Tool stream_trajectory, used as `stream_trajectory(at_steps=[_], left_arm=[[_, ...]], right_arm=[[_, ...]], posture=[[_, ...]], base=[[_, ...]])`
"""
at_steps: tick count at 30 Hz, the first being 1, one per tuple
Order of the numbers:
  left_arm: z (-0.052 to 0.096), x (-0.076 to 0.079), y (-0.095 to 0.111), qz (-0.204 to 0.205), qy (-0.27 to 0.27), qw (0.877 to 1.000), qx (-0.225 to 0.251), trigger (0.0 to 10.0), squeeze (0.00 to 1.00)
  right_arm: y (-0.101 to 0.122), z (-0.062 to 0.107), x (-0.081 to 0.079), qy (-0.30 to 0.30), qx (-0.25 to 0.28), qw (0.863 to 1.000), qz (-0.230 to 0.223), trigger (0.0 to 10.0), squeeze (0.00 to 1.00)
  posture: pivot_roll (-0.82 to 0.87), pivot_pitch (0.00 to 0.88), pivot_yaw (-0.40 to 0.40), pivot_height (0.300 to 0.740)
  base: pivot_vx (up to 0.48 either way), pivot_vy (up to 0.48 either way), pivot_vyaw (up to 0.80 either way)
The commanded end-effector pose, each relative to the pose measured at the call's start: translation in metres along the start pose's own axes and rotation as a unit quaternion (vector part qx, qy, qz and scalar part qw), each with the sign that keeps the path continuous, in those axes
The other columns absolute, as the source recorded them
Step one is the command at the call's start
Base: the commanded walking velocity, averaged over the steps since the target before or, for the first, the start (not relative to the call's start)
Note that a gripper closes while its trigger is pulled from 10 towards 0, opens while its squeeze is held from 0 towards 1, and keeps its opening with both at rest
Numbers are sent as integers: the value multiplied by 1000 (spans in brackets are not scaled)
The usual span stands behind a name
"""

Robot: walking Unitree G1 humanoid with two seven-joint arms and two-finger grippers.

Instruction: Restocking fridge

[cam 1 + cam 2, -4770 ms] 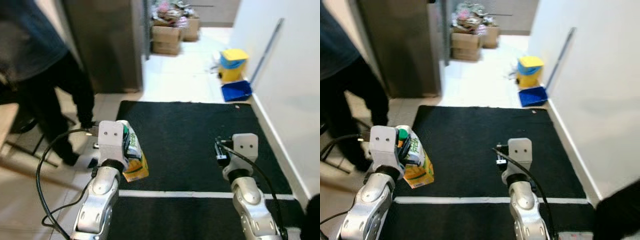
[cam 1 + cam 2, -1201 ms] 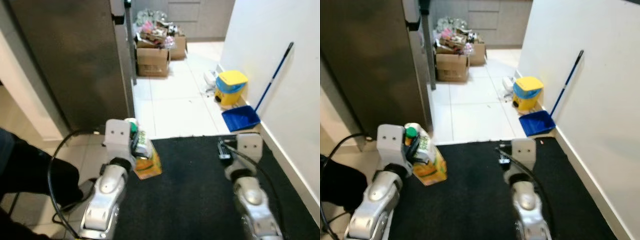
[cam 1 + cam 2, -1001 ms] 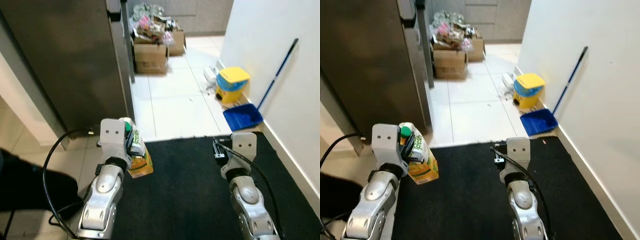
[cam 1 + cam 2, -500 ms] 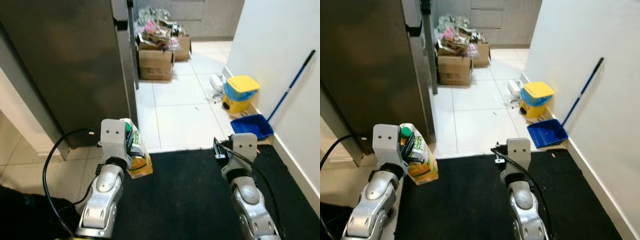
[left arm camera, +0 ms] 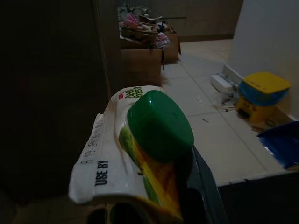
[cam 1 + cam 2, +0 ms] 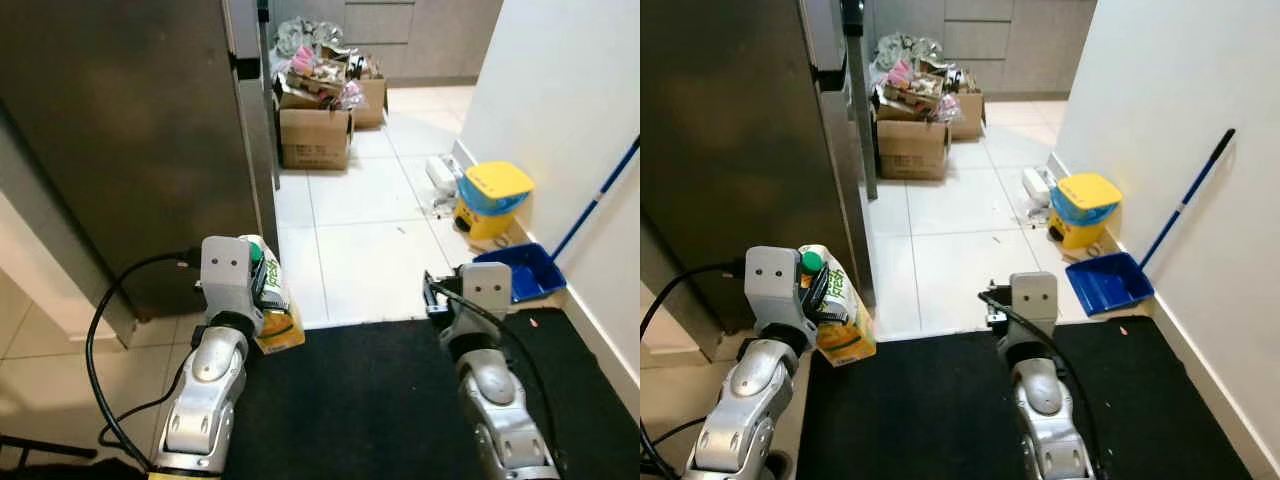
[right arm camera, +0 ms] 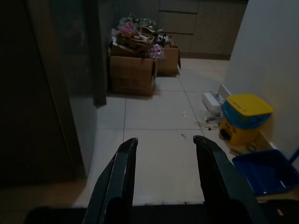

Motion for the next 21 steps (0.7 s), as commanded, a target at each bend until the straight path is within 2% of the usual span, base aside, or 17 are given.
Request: stream_trajectory(at_steps=[1, 21], left_arm=[[0, 3, 2, -2, -7, 1000, 8, 10000, 0], [-3, 4, 3, -1, -10, 1000, 10, 10000, 0]], right_arm=[[-6, 3, 4, -7, -10, 1000, 3, 10000, 0], [-6, 2, 5, -10, -8, 1000, 4, 10000, 0]], posture=[[-120, 138, 20, 740], [-126, 123, 26, 740]], base=[[435, 0, 0], [433, 0, 0]])
Point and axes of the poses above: a point about 5 cm out from each wrist's last joint towards the gripper, its own z axis pointing back from the gripper into the wrist, its own y axis along the axis of the wrist's last joint, x = y × z, the point moved 2 cm from there along -z, pointing out of the wrist towards the gripper, and after that the axes turned 5 degrees about -z, right-handed, at the moved point
